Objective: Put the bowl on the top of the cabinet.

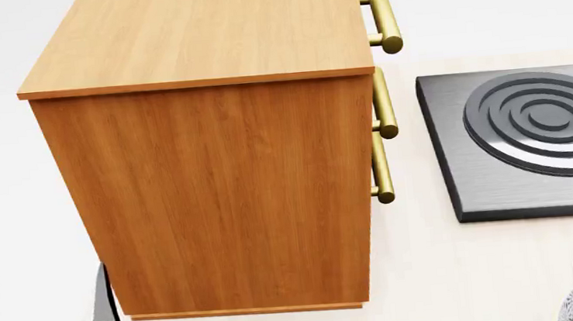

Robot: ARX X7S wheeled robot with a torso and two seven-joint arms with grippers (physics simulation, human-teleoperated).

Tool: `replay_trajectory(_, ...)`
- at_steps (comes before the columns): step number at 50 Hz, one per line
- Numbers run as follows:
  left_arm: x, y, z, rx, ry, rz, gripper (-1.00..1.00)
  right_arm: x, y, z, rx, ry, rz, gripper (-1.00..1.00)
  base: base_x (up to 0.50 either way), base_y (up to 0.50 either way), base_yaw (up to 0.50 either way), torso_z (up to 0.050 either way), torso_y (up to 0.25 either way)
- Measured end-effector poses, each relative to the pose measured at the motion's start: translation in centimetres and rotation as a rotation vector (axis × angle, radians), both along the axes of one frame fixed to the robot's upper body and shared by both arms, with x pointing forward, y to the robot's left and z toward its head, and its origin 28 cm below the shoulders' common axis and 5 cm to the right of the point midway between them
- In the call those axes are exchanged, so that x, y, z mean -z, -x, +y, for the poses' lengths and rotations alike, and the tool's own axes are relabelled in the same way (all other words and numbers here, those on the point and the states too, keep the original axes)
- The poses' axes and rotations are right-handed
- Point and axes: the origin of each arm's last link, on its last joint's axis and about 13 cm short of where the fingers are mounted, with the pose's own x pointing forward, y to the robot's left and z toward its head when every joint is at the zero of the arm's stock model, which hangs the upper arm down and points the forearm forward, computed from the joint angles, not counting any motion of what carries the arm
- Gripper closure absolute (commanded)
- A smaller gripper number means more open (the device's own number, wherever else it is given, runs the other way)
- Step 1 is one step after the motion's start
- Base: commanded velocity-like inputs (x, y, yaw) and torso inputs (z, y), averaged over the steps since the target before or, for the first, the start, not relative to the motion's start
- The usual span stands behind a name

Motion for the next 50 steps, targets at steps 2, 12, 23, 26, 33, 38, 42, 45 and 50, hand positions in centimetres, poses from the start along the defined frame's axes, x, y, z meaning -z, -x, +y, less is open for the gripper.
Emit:
replay_trajectory(2, 0.00, 0.00, 0.00, 0.000, 0.000, 0.000, -1.00, 0.01, -0.02, -0.01, 0.001, 0.000, 0.000, -1.00, 0.00, 0.00, 0.00, 0.000, 0.000)
replay_trajectory(12, -0.01, 0.01, 0.01, 0.000, 0.000, 0.000, -1.00, 0.05, -0.13, -0.04, 0.002, 0.000, 0.001, -1.00, 0.00, 0.00, 0.00, 0.000, 0.000)
replay_trajectory(23, 0.01, -0.02, -0.02, 0.001, -0.001, 0.001, -1.00, 0.09, -0.32, -0.09, 0.004, 0.000, 0.001, -1.00, 0.00, 0.00, 0.00, 0.000, 0.000)
replay_trajectory(26, 0.03, -0.02, -0.02, 0.001, -0.001, 0.001, -1.00, 0.14, -0.37, -0.11, 0.004, 0.000, 0.001, -1.00, 0.00, 0.00, 0.00, 0.000, 0.000)
replay_trajectory(33, 0.08, -0.04, -0.05, 0.001, -0.002, 0.003, -1.00, 0.23, -0.46, -0.15, 0.005, -0.001, 0.003, -1.00, 0.00, 0.00, 0.00, 0.000, 0.000)
replay_trajectory(38, 0.07, -0.04, -0.05, 0.002, -0.003, 0.003, -1.00, 0.31, -0.52, -0.16, 0.006, -0.002, 0.005, -1.00, 0.00, 0.00, 0.00, 0.000, 0.000)
replay_trajectory(42, 0.07, -0.03, -0.06, 0.002, -0.003, 0.002, -1.00, 0.36, -0.58, -0.17, 0.007, -0.003, 0.006, -1.00, 0.00, 0.00, 0.00, 0.000, 0.000)
replay_trajectory(45, 0.06, -0.02, -0.07, 0.002, -0.003, 0.002, -1.00, 0.40, -0.61, -0.19, 0.008, -0.004, 0.006, -1.00, 0.00, 0.00, 0.00, 0.000, 0.000)
replay_trajectory(50, 0.04, 0.00, -0.09, 0.002, -0.003, 0.002, -1.00, 0.44, -0.66, -0.23, 0.009, -0.004, 0.007, -1.00, 0.00, 0.00, 0.00, 0.000, 0.000)
